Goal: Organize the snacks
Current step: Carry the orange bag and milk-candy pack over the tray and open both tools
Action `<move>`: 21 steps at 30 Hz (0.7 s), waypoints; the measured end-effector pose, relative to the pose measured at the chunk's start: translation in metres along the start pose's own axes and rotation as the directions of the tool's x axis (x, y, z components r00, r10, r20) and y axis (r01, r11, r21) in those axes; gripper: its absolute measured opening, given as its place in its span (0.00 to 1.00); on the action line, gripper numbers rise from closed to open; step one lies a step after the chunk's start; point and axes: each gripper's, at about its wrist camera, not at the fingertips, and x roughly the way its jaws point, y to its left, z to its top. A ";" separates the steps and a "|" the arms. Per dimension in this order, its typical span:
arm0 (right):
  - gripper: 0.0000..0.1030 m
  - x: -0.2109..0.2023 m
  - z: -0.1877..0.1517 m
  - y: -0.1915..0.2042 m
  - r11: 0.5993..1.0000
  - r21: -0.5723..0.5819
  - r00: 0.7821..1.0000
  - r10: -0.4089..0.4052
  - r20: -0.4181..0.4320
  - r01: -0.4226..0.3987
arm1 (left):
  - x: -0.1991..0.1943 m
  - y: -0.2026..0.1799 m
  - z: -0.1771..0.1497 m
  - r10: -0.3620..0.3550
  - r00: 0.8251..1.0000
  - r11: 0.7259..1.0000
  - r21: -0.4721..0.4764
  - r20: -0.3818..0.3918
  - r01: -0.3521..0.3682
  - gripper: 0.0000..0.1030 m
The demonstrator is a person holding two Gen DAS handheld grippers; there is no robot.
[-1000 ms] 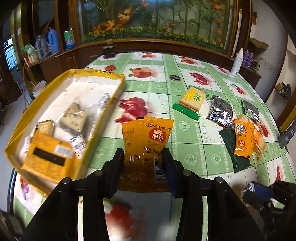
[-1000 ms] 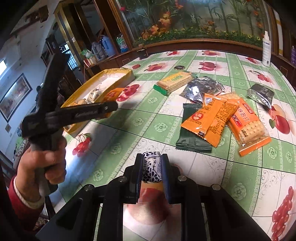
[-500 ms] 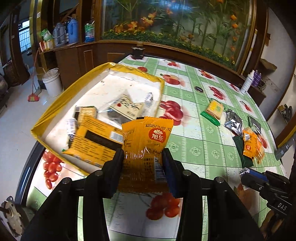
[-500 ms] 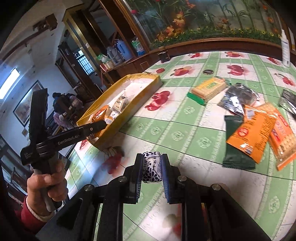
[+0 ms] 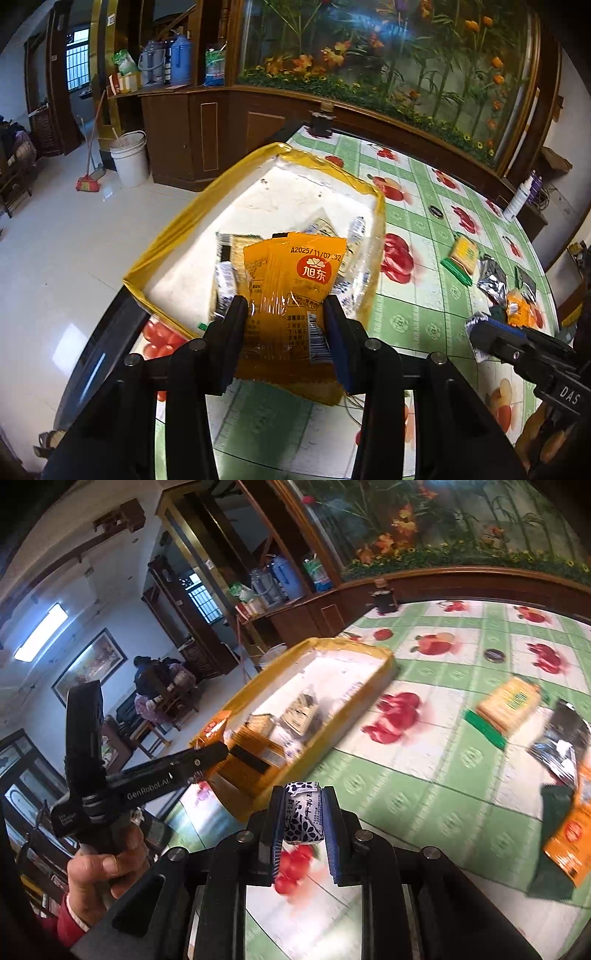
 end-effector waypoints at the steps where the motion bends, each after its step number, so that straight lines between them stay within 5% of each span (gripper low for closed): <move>1: 0.19 0.005 0.005 0.002 1.000 0.002 1.000 0.011 0.003 -0.011 | 0.001 0.002 0.002 0.004 1.000 1.000 -0.004 0.001 -0.004 0.39; 7: 0.19 0.037 0.036 0.011 0.999 0.007 0.999 0.041 0.021 -0.041 | 0.015 0.008 0.023 0.030 1.000 0.999 0.011 0.008 -0.030 0.39; 21: 0.19 0.121 0.084 -0.009 0.997 0.040 0.998 -0.067 -0.007 0.067 | 0.069 0.008 0.053 0.128 0.992 0.991 0.034 -0.007 -0.128 0.39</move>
